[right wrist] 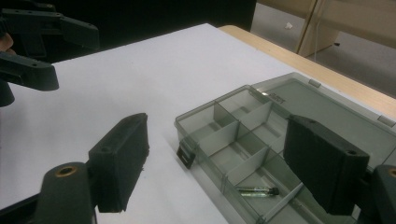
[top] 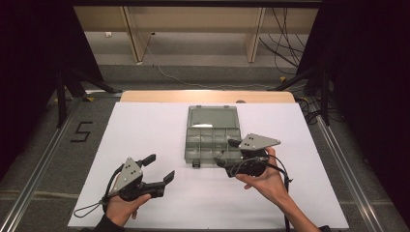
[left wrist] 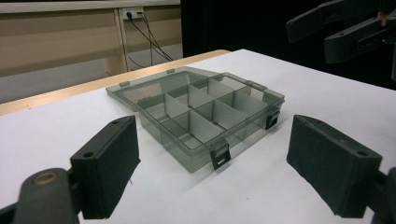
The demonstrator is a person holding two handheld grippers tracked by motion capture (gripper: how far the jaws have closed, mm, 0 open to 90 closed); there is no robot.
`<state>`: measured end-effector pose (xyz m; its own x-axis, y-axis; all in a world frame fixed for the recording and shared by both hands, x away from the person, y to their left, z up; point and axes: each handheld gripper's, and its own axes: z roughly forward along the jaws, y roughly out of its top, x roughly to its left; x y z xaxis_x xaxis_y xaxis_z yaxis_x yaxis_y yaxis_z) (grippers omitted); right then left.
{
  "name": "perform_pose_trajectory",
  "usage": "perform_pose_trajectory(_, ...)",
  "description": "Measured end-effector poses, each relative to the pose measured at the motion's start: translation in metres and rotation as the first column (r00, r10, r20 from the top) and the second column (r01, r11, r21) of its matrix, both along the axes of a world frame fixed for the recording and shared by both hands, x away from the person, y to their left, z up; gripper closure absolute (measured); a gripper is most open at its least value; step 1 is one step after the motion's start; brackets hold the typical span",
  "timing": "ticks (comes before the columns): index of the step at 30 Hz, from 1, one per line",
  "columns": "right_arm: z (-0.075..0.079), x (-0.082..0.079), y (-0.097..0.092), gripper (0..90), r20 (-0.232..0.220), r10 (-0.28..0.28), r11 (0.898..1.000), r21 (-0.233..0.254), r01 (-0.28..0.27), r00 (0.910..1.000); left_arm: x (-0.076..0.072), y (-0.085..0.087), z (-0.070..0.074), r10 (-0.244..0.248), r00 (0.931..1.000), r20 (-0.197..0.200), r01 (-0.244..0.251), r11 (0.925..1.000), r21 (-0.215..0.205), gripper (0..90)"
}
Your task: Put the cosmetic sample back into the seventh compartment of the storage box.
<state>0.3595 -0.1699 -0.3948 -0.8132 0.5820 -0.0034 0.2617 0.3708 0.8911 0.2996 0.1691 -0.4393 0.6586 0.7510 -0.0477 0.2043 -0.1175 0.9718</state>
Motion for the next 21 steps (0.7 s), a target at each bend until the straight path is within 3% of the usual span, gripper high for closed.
perform_pose_trajectory(8, -0.001, -0.006, -0.006, 23.1, 0.007, -0.009, 0.999, 0.034, 0.009, 0.9999, 0.000, 0.000, 0.000, -0.001, 1.0000, -0.002, 0.001, 1.0000, 0.000, 15.9)
perform_pose_trajectory(9, -0.001, -0.006, -0.008, 23.0, 0.028, -0.014, 0.999, 0.038, 0.013, 0.9995, 0.000, 0.000, 0.000, -0.001, 1.0000, -0.002, 0.001, 1.0000, 0.000, 15.9)
perform_pose_trajectory(15, -0.001, -0.013, -0.014, 22.5, 0.006, -0.014, 0.999, 0.049, 0.014, 0.9999, 0.000, 0.000, 0.000, -0.002, 1.0000, -0.002, 0.002, 1.0000, 0.001, 15.9)
perform_pose_trajectory(21, -0.004, -0.016, -0.017, 21.8, 0.025, -0.025, 0.998, 0.058, 0.024, 0.9994, 0.000, 0.000, 0.000, -0.003, 1.0000, -0.002, 0.003, 1.0000, 0.003, 15.9)
